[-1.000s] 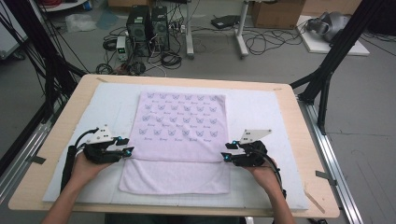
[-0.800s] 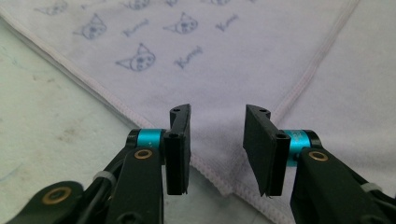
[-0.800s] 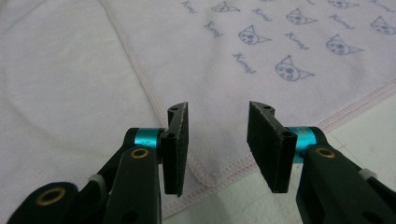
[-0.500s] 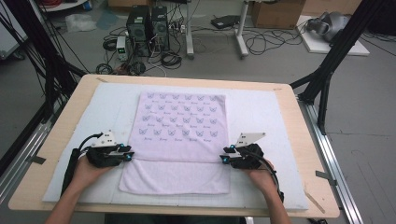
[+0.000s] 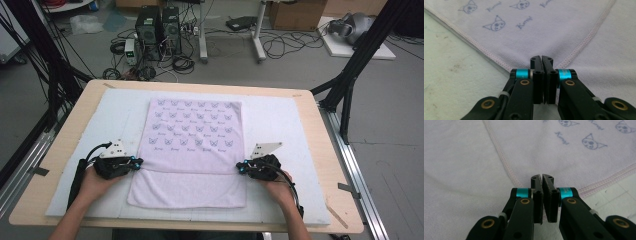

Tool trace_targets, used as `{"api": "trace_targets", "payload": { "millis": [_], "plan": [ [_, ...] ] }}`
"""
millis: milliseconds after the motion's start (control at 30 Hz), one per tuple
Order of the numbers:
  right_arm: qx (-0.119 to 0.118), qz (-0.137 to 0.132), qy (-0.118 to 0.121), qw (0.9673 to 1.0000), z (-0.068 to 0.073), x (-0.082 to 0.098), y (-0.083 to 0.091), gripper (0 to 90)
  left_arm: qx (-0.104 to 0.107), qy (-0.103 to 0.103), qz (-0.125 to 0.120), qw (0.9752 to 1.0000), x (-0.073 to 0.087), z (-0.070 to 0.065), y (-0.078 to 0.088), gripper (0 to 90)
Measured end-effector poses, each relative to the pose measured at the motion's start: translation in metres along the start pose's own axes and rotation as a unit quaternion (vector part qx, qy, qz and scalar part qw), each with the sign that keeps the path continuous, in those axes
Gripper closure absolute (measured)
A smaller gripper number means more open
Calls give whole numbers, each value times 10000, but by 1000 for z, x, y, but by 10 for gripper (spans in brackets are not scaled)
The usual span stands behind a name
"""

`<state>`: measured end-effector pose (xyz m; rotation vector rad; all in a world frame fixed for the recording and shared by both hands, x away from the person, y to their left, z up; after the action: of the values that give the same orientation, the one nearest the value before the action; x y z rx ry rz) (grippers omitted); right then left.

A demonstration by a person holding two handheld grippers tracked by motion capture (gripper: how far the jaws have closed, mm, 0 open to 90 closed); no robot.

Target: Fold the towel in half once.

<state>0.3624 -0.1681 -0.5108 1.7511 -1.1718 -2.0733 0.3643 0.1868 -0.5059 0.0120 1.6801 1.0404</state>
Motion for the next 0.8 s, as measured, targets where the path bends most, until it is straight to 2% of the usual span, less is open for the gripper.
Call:
{"api": "trace_targets", "payload": {
  "millis": [333,500,567,667,800],
  "plan": [
    [12,-260,-21,9997,0,-8,11,878,-41,1,-199,9998,-10,0,10,876],
    [32,-423,59,9991,1,-17,18,880,-51,66,-287,9996,-16,1,15,877],
    [18,-403,97,9991,1,-19,20,880,-38,84,-293,9995,-19,2,17,877],
    [24,-366,92,9993,1,-24,25,881,-59,96,-352,9993,-26,1,24,877],
    [34,-531,83,9985,4,-35,40,882,-73,-25,-407,9991,-35,-6,39,877]
  ]
}}
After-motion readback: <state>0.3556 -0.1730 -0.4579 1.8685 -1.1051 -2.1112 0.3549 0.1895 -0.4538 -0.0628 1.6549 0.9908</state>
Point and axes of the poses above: each handheld gripper's, and its own axes: y roughly backward along the jaws, x roughly out of its underside, z roughly to its left, the point moved 10 cm from there along -y, roughly forward along the jaws, and after that the axes turned 3 degrees about y, right-handed, at the moved point
